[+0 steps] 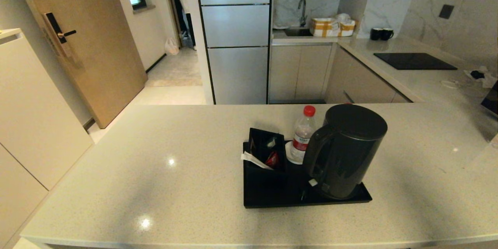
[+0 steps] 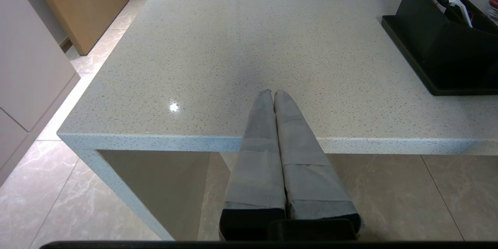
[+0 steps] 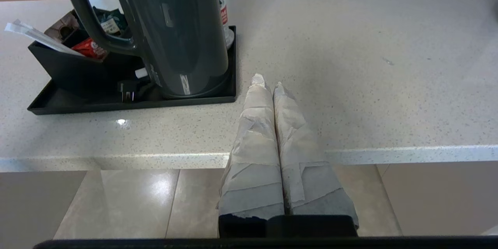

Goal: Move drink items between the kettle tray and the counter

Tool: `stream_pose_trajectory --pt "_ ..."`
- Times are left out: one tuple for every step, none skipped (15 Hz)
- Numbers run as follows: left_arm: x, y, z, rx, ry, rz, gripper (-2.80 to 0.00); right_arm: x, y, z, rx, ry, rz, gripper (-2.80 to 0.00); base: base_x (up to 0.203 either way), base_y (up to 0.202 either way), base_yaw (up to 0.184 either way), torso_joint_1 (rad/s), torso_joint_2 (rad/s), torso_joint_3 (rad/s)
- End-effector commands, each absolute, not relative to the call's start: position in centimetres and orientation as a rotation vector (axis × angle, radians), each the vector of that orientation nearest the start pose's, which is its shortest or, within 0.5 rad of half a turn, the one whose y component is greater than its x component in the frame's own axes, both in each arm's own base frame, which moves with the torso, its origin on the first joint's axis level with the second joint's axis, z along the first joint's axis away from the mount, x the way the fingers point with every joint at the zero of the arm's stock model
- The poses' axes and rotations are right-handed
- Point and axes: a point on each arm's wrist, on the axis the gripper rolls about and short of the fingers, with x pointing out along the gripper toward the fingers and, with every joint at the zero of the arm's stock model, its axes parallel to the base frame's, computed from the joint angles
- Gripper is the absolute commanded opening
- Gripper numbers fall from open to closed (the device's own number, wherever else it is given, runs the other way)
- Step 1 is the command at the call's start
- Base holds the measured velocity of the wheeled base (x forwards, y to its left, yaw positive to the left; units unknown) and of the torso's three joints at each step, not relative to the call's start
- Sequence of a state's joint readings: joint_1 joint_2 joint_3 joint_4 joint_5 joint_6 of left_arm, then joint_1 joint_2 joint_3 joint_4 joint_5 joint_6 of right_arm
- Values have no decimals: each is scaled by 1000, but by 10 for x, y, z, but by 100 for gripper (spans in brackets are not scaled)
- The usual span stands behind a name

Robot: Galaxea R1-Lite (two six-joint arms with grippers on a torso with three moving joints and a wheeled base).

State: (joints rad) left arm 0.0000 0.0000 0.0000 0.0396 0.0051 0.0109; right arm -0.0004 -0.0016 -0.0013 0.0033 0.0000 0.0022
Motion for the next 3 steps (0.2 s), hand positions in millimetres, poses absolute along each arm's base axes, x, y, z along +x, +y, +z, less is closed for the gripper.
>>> stream_pose_trajectory --pt "-23 0 71 11 40 4 -280 -23 0 76 3 -1 0 -280 0 0 0 0 0 0" --pt "-23 0 71 11 40 6 -280 -23 0 76 2 -2 0 -280 0 0 0 0 0 0" --pt "-23 0 71 11 40 5 -280 -23 0 76 2 -2 0 -280 0 0 0 0 0 0"
